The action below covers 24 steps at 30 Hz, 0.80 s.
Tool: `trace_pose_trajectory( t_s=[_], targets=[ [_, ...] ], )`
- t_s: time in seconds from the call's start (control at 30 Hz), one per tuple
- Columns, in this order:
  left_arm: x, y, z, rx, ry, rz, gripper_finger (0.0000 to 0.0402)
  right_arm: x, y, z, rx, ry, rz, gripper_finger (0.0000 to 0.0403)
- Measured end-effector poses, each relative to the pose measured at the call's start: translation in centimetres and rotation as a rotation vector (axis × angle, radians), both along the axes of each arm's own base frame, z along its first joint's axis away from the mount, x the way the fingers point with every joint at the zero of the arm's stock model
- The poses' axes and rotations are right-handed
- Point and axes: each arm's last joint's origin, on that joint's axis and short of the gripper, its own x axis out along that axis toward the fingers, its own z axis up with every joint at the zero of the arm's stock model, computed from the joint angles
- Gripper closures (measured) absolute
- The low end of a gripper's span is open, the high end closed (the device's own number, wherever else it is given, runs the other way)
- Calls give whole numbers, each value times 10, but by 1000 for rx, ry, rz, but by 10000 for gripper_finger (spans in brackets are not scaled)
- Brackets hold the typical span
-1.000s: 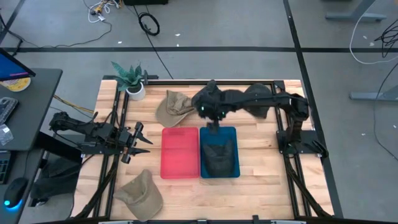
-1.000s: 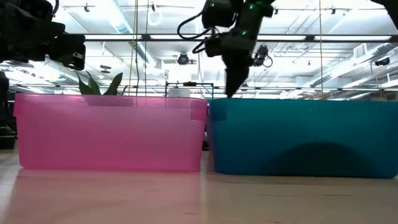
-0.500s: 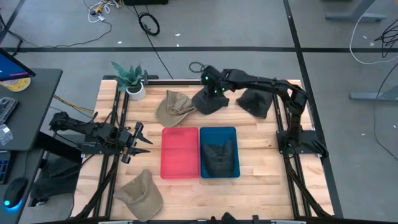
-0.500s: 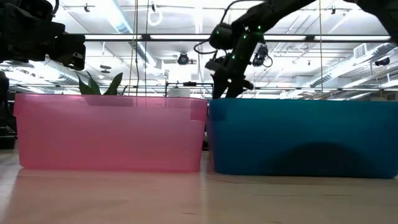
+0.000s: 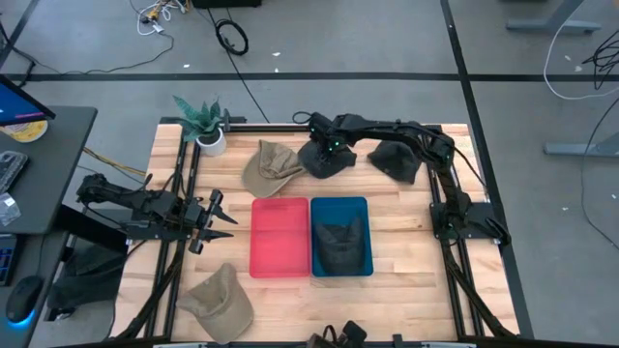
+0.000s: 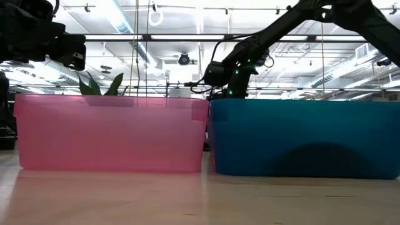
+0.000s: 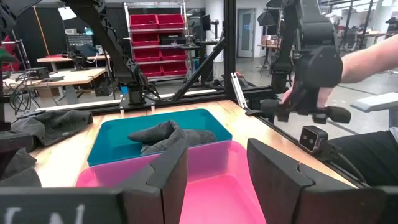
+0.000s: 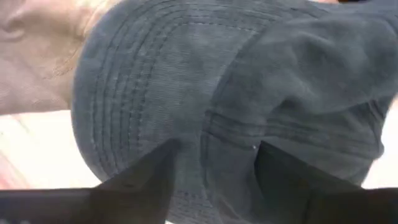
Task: Pick & Place hat
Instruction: Put the left black cap into the blue bin
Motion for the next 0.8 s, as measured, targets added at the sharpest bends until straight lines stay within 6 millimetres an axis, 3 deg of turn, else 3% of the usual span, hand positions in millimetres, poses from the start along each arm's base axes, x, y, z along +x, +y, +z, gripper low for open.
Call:
trace_pose_trajectory(
  t_s=[0.07,0.13,0.2,0.4,0.53,0.67,0.8],
  targets=[
    [0,0,0,0,0,0,232,0,0,0,-1,5,38,247],
    [0,0,0,0,0,0,232,-3,3,6,12,9,85,339],
    [0,0,0,0,0,0,232,-7,6,16,35,-7,126,381],
    [0,0,0,0,0,0,232,-22,15,74,-31,-114,204,397],
    [0,0,0,0,0,0,232,-35,29,113,10,-260,344,400],
    [0,0,0,0,0,0,232,-47,50,146,27,-358,467,401],
    [0,0,0,0,0,0,232,-58,86,162,51,-324,619,402]
  ],
)
